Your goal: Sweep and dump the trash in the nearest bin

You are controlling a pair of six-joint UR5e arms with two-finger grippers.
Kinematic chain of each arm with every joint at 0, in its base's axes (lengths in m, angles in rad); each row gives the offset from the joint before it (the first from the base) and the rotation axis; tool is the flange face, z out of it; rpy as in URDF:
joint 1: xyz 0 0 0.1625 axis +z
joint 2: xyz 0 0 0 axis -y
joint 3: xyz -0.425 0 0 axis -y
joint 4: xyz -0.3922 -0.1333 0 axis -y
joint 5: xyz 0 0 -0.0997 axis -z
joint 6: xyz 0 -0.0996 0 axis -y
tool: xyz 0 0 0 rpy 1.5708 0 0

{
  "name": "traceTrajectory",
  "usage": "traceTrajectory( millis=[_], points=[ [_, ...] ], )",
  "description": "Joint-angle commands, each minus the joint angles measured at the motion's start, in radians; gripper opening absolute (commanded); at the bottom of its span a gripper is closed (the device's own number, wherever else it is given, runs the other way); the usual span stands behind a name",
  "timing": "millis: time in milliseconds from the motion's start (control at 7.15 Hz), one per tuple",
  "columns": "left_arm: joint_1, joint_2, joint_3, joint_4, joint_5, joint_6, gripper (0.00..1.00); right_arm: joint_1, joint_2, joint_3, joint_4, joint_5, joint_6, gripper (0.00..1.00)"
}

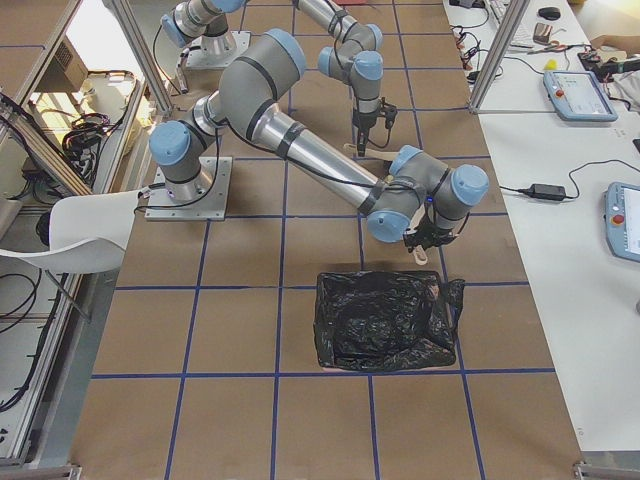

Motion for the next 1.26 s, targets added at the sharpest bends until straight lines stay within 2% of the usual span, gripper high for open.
traceTrajectory(
  millis=[0, 419, 839, 1118],
  points=[
    [-0.043, -0.001, 0.001, 0.001, 0.001, -0.026, 0.01, 0.001, 0.0, 0.0, 0.001, -0.001, 0.0, 0.0],
    [-0.084, 0.007, 0.021, 0.001, 0.001, -0.038, 0.01, 0.01, -0.002, 0.0, 0.0, -0.001, 0.002, 0.0],
    [-0.133, 0.01, 0.096, 0.001, -0.017, -0.046, 0.02, 0.012, -0.002, 0.0, 0.0, -0.001, 0.007, 0.0],
    [-0.153, 0.022, 0.099, 0.001, -0.014, -0.043, 0.02, 0.012, 0.0, 0.002, 0.0, -0.001, 0.007, 0.0]
  ],
)
